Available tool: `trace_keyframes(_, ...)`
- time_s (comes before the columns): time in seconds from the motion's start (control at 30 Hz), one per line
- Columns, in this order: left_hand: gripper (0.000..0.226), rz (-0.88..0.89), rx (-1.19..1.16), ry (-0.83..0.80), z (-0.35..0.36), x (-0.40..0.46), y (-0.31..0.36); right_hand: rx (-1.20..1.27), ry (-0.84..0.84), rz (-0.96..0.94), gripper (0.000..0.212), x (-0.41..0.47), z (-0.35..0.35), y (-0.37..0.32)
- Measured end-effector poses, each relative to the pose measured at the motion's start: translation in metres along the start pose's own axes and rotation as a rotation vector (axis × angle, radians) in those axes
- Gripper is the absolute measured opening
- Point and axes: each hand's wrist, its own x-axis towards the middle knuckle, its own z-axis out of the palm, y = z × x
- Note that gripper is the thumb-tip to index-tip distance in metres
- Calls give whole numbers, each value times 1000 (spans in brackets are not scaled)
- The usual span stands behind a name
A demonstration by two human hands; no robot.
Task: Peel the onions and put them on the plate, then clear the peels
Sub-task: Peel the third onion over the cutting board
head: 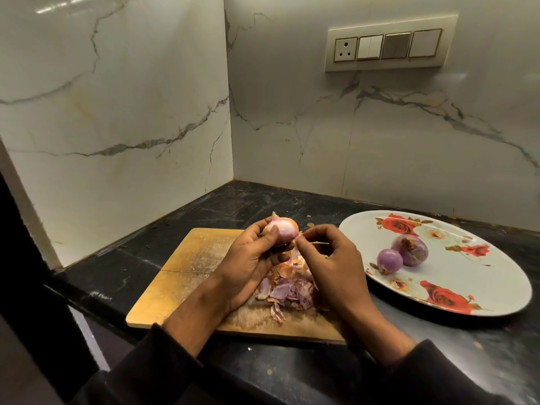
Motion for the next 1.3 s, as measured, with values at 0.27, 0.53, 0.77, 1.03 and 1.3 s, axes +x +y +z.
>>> trace_keyframes(0.27,47,-26,135,-30,0,0,-2,-158,105,-204,21,2,2,9)
trace_keyframes(0.53,51,-1,83,-9,-1,0,-2,-192,15,-166,26,-2,5,7)
trace_keyframes(0.77,55,18,71,33,-1,1,-1,-214,-61,-268,30,-7,6,2)
trace_keyframes(1.03,50,10,46,37,1,1,-1,-267,-49,-354,31,-9,5,-2)
trace_keyframes(1.3,47,-42,97,-27,3,-3,1,-196,70,-283,22,-6,5,3)
